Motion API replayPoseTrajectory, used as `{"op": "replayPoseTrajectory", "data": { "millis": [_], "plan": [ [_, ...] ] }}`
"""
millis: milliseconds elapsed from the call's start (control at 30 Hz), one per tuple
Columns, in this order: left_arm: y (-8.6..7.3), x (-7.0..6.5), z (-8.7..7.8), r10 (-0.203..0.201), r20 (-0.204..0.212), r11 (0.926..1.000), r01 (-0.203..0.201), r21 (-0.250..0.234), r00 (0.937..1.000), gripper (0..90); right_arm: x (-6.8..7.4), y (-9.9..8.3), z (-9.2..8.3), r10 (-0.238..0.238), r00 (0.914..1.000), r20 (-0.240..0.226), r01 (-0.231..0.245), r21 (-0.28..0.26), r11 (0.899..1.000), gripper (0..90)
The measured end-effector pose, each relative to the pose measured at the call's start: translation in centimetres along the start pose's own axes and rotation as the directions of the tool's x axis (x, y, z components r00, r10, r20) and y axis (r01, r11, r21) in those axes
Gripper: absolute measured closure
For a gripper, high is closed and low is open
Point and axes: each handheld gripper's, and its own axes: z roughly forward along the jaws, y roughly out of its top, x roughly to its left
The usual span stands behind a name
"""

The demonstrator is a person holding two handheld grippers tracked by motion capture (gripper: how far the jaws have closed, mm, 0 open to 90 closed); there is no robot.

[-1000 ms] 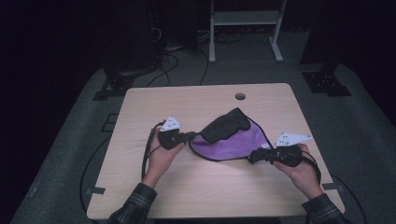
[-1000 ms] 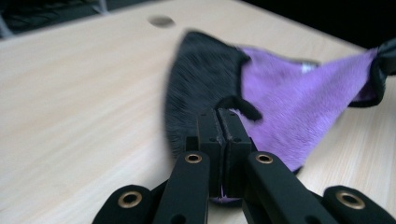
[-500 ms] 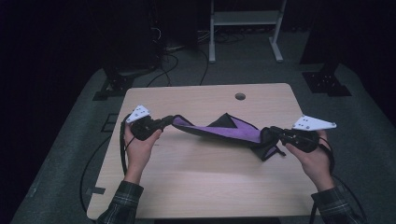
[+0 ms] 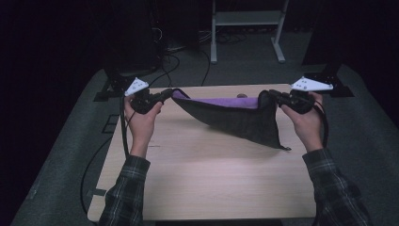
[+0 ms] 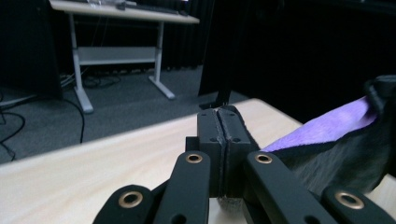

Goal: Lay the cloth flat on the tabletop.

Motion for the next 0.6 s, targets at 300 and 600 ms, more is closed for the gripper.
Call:
{"op": "replayPoseTrajectory", "data": {
  "millis": [300, 600],
  "plan": [
    [5.5, -0.9, -2.1, 0.072, -0.037, 0.9865, -0.076, -0.145, 0.9967, 89.5, -0.7, 6.8, -0.3, -0.047, 0.9979, 0.046, 0.053, -0.146, 0.988, 85.5],
    [6.8, -2.5, -3.9, 0.092, -0.016, 0.9724, -0.093, -0.214, 0.9956, 89.6, -0.2, 7.2, -0.3, -0.048, 0.9986, 0.023, 0.051, -0.149, 0.987, 85.3]
  ]
}}
